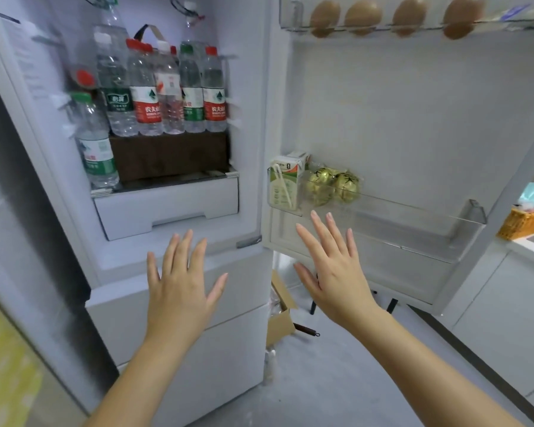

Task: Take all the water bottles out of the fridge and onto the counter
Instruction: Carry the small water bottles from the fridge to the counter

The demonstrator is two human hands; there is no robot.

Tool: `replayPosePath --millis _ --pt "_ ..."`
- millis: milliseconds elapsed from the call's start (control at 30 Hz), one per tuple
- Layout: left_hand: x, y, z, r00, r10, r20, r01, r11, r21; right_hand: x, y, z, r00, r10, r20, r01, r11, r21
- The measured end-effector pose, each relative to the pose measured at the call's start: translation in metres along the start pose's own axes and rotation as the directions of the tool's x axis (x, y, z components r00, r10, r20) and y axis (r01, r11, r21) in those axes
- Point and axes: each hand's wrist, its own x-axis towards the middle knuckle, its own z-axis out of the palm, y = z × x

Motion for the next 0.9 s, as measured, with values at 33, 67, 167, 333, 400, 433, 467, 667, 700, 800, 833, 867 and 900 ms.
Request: replayPosePath --millis 33,67,167,333,400,433,467,667,700,800,833,867,900 --pt "0.003 -0.005 0.001 1.000 -0.013 0.004 0.013 1.000 0.004 0.006 -0.002 0.006 1.000 -0.021 0.008 0.021 1.000 0.002" --pt "0.007 -0.011 0.003 1.000 -0.023 0.006 0.023 1.000 0.010 0.012 -0.005 0.012 0.999 -0.040 0.016 0.040 0.999 0.004" --pt "0.022 -0.031 0.008 0.999 -0.052 -0.005 0.052 0.998 0.044 0.036 -0.012 0.033 0.994 -0.103 0.038 0.102 0.994 0.024" --pt "0.065 -0.070 0.017 0.991 -0.123 -0.050 0.127 0.988 0.089 0.099 -0.025 0.073 0.979 -0.201 0.032 0.196 0.973 0.120" --pt "0.084 -0.082 0.021 0.986 -0.156 -0.063 0.162 0.982 0.102 0.130 -0.031 0.089 0.974 -0.225 0.034 0.218 0.964 0.150" --pt "0.093 -0.088 0.023 0.983 -0.168 -0.068 0.175 0.978 0.113 0.145 -0.033 0.098 0.970 -0.239 0.035 0.231 0.961 0.154" --pt "0.102 -0.095 0.025 0.981 -0.178 -0.074 0.186 0.974 0.128 0.160 -0.036 0.106 0.966 -0.255 0.039 0.246 0.957 0.151" --pt "0.151 -0.137 0.033 0.962 -0.248 -0.117 0.267 0.943 0.197 0.246 -0.054 0.165 0.949 -0.310 0.058 0.294 0.936 0.192" --pt "0.159 -0.143 0.033 0.960 -0.255 -0.115 0.275 0.939 0.206 0.259 -0.058 0.176 0.949 -0.308 0.072 0.290 0.938 0.190" --pt "0.186 -0.164 0.034 0.963 -0.240 -0.126 0.260 0.948 0.182 0.298 -0.072 0.212 0.948 -0.288 0.137 0.265 0.950 0.163" --pt "0.196 -0.172 0.033 0.963 -0.233 -0.134 0.253 0.954 0.161 0.310 -0.075 0.223 0.947 -0.279 0.160 0.256 0.955 0.148" --pt "0.207 -0.180 0.031 0.963 -0.226 -0.146 0.247 0.958 0.145 0.322 -0.078 0.234 0.946 -0.268 0.184 0.246 0.960 0.130" --pt "0.219 -0.187 0.030 0.963 -0.220 -0.156 0.242 0.961 0.137 0.333 -0.079 0.244 0.944 -0.254 0.213 0.235 0.966 0.111"
